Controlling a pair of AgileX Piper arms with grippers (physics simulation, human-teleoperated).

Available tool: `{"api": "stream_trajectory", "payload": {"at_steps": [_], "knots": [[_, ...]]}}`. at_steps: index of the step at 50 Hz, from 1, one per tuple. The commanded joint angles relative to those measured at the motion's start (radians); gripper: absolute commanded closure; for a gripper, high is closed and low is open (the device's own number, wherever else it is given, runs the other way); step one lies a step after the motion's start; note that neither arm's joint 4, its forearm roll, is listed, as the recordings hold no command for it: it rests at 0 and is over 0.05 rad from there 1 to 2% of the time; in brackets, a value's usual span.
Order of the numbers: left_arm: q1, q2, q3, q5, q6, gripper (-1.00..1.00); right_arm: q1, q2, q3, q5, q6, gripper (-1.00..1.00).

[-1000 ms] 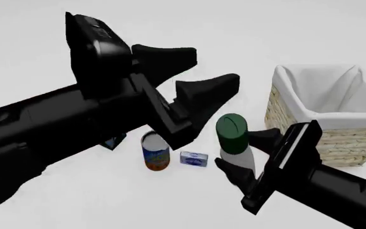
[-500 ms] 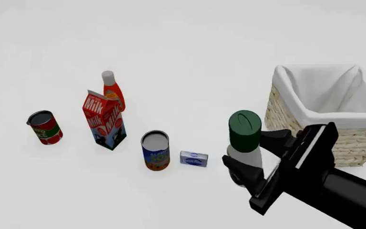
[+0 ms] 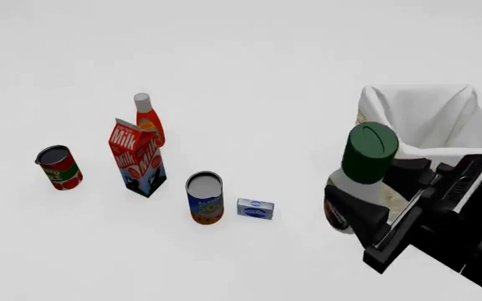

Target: Pick the salad dressing and place it in the basket.

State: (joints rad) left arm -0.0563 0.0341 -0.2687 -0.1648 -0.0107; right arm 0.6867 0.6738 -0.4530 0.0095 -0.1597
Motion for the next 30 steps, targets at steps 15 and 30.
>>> {"api": "stream_trajectory", "payload": {"at_steps": [15, 30], "knots": [[0.109, -0.034, 0.269, -0.120, -0.008, -1.00, -0.093, -0.131, -0.075, 0.078, 0.025, 1.00], [0.126, -0.034, 0.269, -0.106, -0.025, -1.00, -0.199, -0.086, -0.263, 0.138, -0.101, 1.00]]}}
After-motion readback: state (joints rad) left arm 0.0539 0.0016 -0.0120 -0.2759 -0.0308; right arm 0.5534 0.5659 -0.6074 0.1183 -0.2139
